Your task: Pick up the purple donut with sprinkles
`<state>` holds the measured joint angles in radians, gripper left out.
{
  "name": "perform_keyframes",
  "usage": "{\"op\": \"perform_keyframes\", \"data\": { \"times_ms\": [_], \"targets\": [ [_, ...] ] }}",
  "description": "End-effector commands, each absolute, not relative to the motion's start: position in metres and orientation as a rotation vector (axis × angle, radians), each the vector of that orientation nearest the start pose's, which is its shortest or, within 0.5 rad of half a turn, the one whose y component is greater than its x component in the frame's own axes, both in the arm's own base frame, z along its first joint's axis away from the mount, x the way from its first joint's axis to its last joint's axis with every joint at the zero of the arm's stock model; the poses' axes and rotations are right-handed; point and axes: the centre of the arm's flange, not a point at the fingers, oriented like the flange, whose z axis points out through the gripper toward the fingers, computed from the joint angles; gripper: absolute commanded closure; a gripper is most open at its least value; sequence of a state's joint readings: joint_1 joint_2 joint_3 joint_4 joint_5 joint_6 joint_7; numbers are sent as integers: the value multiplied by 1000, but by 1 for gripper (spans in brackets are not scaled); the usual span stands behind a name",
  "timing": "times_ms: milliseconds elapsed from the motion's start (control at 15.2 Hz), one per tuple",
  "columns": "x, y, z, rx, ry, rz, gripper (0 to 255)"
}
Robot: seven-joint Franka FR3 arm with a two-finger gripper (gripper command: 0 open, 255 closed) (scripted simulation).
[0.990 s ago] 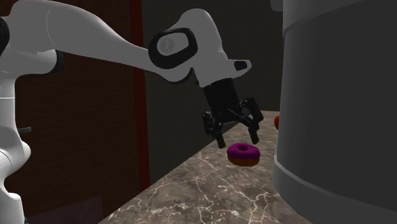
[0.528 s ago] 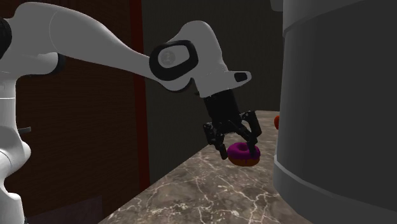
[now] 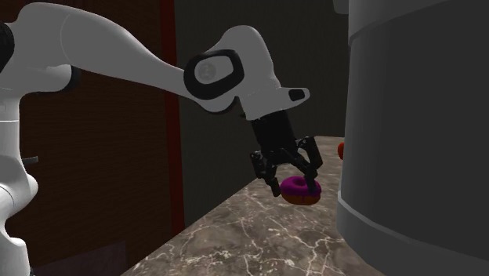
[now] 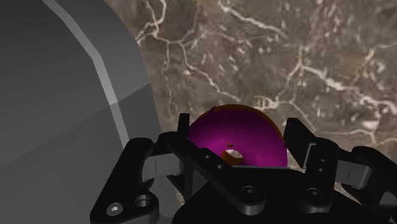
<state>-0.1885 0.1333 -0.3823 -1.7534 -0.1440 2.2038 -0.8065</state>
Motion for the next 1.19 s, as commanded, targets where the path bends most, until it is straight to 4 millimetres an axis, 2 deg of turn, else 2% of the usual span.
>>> {"op": "perform_keyframes", "data": {
  "times_ms": [0,990,1122],
  "targets": [
    [534,-334,525,-3432,-545,-239,255],
    [534,-334,605,-3432,-545,-239,255],
    [534,-334,605,-3432,-545,-239,255]
  ]
}}
